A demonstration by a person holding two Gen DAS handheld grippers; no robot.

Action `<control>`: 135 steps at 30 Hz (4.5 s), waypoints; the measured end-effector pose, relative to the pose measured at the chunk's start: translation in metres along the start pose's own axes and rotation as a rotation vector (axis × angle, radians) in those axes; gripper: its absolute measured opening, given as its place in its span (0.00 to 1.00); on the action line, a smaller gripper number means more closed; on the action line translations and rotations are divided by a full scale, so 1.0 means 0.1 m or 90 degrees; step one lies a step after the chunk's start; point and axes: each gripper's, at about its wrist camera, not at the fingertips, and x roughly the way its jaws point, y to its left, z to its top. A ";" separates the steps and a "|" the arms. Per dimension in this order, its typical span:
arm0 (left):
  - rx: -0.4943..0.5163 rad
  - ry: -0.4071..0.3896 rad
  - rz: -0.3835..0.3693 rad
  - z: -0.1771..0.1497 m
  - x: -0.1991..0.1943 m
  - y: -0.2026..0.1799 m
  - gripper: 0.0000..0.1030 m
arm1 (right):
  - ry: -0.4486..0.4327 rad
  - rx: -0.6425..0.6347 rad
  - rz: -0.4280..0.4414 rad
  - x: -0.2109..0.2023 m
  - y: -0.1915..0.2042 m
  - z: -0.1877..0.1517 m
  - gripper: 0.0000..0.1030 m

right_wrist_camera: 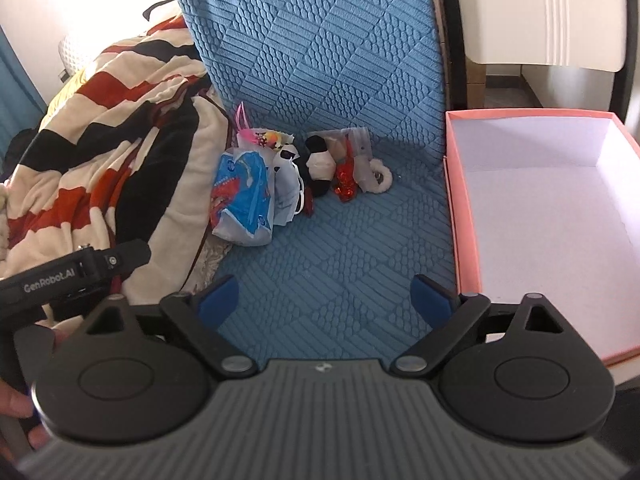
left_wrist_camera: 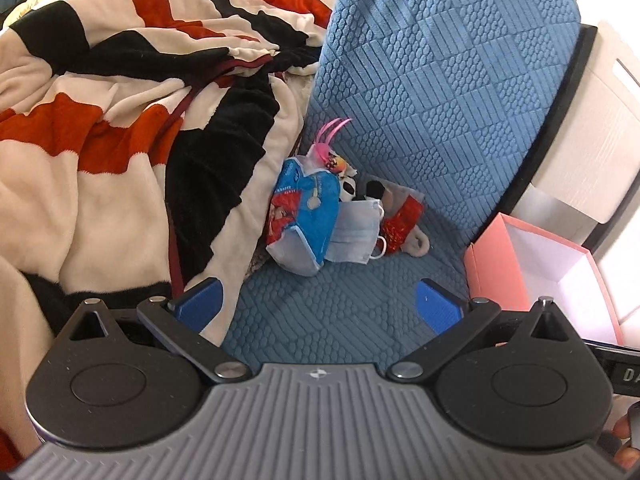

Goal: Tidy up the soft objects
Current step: 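Move the left tool toward the blue-red snack bag and open it, then close the left tool on the snack bag while the right tool grasps the red candy packet, then carry the snack bag and red packet with both tools over the pink box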

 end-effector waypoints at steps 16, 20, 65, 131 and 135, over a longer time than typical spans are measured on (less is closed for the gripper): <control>-0.039 0.002 -0.017 0.10 0.50 0.19 1.00 | 0.009 -0.006 0.005 0.56 0.03 0.18 0.60; -0.029 0.017 0.006 0.13 0.64 0.21 1.00 | 0.013 0.000 0.005 0.72 0.02 0.23 0.55; -0.154 0.100 0.162 0.09 2.27 0.00 0.97 | -0.025 -0.064 -0.012 2.93 -0.25 1.09 0.42; -0.107 0.064 -0.003 0.13 0.12 -0.82 0.17 | -0.057 -0.085 -0.039 0.19 -0.47 -0.04 0.04; -0.087 0.054 -0.021 0.27 0.02 -0.98 0.17 | -0.075 -0.080 -0.039 0.06 -0.51 0.07 0.04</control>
